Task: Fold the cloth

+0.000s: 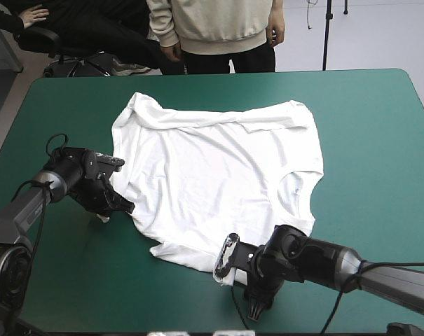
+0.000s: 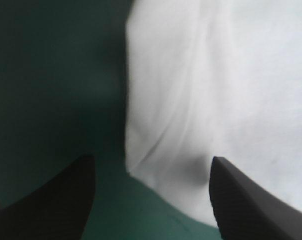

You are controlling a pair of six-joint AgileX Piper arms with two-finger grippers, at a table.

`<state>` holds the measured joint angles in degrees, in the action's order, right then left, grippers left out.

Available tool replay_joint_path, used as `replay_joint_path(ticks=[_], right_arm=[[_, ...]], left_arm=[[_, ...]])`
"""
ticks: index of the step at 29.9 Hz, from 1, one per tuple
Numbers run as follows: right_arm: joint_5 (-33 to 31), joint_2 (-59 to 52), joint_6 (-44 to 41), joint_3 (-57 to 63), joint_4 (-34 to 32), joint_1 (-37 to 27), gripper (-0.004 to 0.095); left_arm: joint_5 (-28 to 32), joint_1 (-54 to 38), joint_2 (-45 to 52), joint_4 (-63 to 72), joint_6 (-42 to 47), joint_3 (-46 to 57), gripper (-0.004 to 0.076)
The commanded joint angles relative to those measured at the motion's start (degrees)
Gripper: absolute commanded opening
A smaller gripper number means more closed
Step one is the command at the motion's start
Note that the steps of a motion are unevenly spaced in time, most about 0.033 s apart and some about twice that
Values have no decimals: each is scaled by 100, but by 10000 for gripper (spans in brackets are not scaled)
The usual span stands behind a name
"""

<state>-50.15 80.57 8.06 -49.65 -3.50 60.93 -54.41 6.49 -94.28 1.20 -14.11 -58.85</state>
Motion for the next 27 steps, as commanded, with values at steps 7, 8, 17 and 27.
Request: replay_joint_path(ticks=[7, 8, 17, 27], right_arm=[[271, 551, -311, -126, -350, 21, 256], [272, 551, -311, -126, -350, 21, 159], [164, -468, -1769, -215, -2124, -69, 0], [-44, -2217, -1714, -1512, -2676, -1613, 0]], left_arm=[[-31, 41, 60, 504, 22, 17, -18], [-18, 41, 60, 504, 22, 17, -18], [-164, 41, 975, 544, 22, -314, -18], [-795, 41, 2358, 778, 3, -2303, -18]])
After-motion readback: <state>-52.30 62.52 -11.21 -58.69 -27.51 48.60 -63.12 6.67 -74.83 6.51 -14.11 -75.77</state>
